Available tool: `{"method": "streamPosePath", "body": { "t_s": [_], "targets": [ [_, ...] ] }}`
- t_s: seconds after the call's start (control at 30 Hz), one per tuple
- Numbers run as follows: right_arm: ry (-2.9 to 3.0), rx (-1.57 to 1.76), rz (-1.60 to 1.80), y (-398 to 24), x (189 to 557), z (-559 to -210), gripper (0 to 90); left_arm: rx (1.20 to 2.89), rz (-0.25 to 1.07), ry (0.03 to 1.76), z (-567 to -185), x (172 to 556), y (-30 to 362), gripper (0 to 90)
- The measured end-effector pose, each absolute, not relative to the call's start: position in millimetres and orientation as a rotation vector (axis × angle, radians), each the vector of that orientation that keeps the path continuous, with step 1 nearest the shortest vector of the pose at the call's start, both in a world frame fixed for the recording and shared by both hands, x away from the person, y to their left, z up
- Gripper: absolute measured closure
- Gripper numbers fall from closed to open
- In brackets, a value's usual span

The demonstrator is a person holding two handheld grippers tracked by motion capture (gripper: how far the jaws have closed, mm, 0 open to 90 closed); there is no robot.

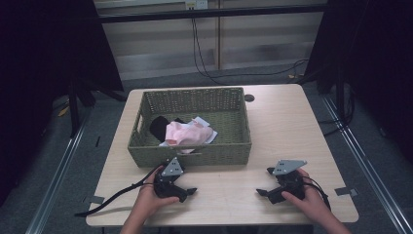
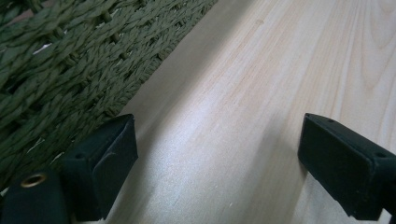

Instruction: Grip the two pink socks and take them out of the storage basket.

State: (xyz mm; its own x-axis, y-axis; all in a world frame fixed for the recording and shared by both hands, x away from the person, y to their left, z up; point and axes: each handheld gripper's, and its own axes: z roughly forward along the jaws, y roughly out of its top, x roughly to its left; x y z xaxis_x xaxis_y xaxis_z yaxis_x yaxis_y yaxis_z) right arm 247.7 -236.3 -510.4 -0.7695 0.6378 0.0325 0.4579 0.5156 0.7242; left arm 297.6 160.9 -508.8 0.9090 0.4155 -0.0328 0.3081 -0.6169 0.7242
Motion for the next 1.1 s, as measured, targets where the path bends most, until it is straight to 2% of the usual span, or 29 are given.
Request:
{"method": "streamPosePath", "body": {
  "t_s": [0.27,0.57,1.1],
  "targets": [
    [2.522,0.925,1.097,-236.5,247.6,-510.4,12.1,2.279,0.171,0.507,-507.9,296.2,160.6,13.7],
    [2.522,0.925,1.097,-236.5,247.6,-510.4,12.1,2.473,0.069,0.499,-490.6,301.4,151.7,17.0],
    [2.522,0.925,1.097,-236.5,247.6,-510.4,12.1,2.453,-0.024,0.5,-450.6,312.2,148.2,20.5]
  ]
}}
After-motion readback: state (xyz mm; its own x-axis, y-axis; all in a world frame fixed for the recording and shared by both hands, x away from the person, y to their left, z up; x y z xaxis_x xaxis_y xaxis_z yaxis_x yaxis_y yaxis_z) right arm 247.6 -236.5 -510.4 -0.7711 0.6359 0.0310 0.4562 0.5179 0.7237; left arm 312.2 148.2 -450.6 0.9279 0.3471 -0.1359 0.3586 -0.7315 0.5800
